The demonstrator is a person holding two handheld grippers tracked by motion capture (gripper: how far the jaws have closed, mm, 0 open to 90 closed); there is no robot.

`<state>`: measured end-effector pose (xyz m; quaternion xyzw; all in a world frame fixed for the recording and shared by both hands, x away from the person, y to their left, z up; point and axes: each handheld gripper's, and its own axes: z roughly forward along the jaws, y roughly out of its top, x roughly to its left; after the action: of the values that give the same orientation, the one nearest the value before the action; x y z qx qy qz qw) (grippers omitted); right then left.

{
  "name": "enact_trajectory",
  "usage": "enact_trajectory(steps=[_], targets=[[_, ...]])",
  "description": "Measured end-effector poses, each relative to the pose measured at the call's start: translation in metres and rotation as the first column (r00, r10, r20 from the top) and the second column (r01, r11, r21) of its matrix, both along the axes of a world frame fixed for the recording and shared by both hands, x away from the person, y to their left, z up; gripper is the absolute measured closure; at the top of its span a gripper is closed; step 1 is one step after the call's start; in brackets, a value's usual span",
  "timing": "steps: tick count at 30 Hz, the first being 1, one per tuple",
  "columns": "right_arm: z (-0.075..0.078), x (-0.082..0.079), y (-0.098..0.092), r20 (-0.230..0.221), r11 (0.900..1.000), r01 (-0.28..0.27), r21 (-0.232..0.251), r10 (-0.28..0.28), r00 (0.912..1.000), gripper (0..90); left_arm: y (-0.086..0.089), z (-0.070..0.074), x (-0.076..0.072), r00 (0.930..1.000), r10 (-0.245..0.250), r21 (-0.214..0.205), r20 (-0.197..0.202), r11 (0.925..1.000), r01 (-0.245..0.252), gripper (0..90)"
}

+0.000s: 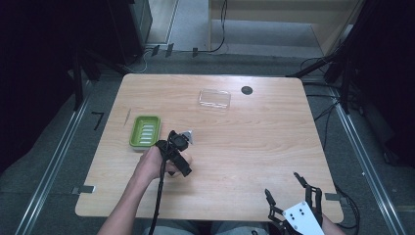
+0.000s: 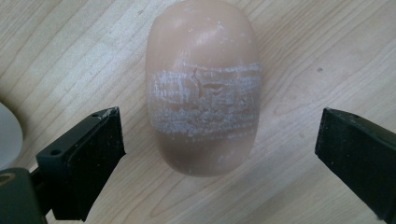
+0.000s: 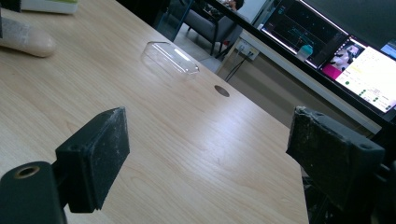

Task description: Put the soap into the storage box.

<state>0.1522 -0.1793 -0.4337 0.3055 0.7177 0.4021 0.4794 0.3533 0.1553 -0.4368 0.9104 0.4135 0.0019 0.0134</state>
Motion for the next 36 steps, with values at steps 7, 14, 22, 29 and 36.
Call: enact_trajectory(steps=[7,14,22,29,36], targets=[[0.0,0.0,0.0,0.002,1.0,0.0,-0.001,0.0,1.0,13.2,-0.005,-0.006,0.006,0.9998,-0.005,0.017,-0.018,0.9998,0.006,1.4],[0.0,0.0,0.0,0.002,1.0,0.0,-0.001,0.0,1.0,13.2,-0.008,-0.012,0.01,0.9998,0.008,0.031,-0.02,0.9995,-0.007,12.9],[0.0,0.0,-0.001,0.001,1.0,-0.001,-0.005,0.001,1.0,13.2,-0.004,-0.015,0.012,0.9993,0.032,0.039,-0.021,0.9987,-0.031,20.0],[0.0,0.0,0.0,0.002,1.0,0.0,-0.005,0.0,1.0,13.2,-0.002,-0.017,0.014,0.9987,0.035,0.029,-0.038,0.999,-0.034,27.2],[0.0,0.0,0.0,0.001,1.0,0.0,-0.005,0.0,1.0,13.2,-0.003,-0.017,0.015,0.9989,0.029,0.034,-0.038,0.9991,-0.027,30.1]])
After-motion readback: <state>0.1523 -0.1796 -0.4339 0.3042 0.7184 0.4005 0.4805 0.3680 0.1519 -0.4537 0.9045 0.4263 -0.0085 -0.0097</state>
